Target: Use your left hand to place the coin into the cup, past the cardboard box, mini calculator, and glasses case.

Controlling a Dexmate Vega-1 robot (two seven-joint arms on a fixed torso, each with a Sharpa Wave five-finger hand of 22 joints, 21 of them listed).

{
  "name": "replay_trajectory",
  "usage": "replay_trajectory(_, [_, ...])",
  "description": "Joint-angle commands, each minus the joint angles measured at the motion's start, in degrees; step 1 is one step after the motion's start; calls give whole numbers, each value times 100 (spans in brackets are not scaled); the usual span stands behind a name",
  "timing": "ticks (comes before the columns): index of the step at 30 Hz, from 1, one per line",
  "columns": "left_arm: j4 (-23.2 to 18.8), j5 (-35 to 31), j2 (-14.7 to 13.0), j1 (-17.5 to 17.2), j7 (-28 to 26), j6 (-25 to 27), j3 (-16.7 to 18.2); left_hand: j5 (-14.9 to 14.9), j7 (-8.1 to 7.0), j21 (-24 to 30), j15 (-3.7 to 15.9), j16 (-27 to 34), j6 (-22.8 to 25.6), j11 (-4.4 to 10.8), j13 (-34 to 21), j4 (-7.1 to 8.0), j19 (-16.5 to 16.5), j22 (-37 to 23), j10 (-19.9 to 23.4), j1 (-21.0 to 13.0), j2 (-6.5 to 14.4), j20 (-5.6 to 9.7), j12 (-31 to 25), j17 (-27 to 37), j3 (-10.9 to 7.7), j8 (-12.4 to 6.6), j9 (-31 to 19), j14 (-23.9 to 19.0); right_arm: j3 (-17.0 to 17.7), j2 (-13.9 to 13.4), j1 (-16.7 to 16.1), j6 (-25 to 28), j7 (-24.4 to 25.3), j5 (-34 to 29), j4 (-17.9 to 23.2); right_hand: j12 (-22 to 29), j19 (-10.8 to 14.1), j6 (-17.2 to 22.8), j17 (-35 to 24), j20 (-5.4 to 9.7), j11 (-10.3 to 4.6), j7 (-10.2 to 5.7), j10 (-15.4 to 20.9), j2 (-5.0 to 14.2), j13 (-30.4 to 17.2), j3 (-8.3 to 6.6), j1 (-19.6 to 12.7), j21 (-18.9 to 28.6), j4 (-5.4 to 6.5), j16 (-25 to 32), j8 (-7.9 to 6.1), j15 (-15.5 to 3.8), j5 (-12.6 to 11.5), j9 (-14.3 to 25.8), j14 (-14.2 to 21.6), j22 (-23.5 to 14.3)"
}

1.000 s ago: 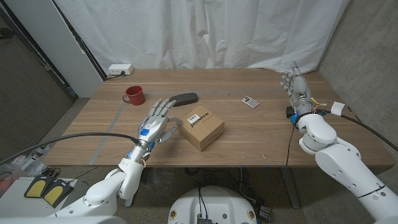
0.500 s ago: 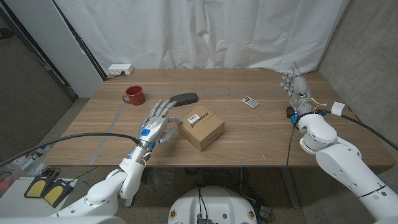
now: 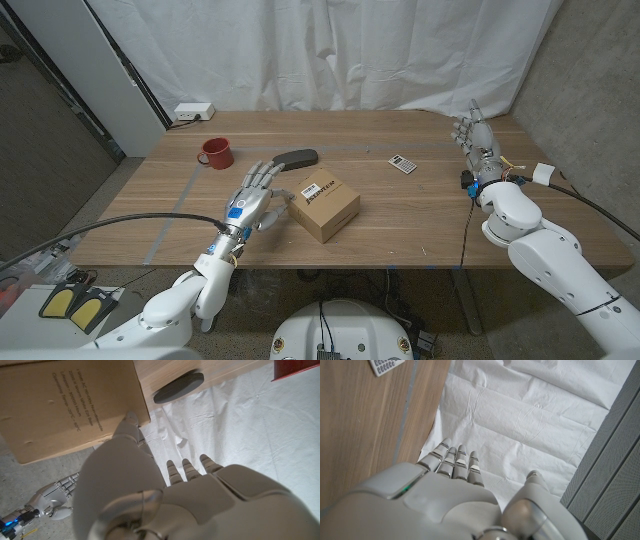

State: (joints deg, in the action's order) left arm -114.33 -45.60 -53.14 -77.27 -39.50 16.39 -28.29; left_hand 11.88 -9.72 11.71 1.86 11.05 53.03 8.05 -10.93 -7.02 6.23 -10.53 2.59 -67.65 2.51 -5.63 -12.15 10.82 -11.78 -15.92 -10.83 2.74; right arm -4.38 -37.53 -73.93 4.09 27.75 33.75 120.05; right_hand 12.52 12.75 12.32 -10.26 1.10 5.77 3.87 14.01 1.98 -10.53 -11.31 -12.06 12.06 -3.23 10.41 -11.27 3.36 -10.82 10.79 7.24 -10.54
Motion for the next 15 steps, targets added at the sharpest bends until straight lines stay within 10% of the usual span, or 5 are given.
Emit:
replay_trajectory(1, [62, -33, 64, 58, -100, -3, -61, -10, -2, 5, 230, 38, 218, 17, -4, -9, 31, -9, 88, -24, 52, 3, -27, 10, 27, -102, -67, -58, -10, -20, 44, -28, -50, 23, -51, -7, 40, 20, -19, 3, -8, -14, 31, 20, -20, 24, 26, -8, 2, 22, 8, -6, -2, 8, 56, -7])
replay_trajectory(15, [206, -61, 188, 213, -281, -141, -160, -7, 78, 14, 227, 48, 496, 87, -5, -34, 17, -8, 187, -69, 26, -11, -42, 10, 37, -274, -153, -131, 57, -38, -21, -86, -45, 18, -20, -7, 35, 15, -19, -10, -15, -20, 36, 19, -21, 32, 30, -15, -1, 24, 9, -6, -2, 8, 63, -7])
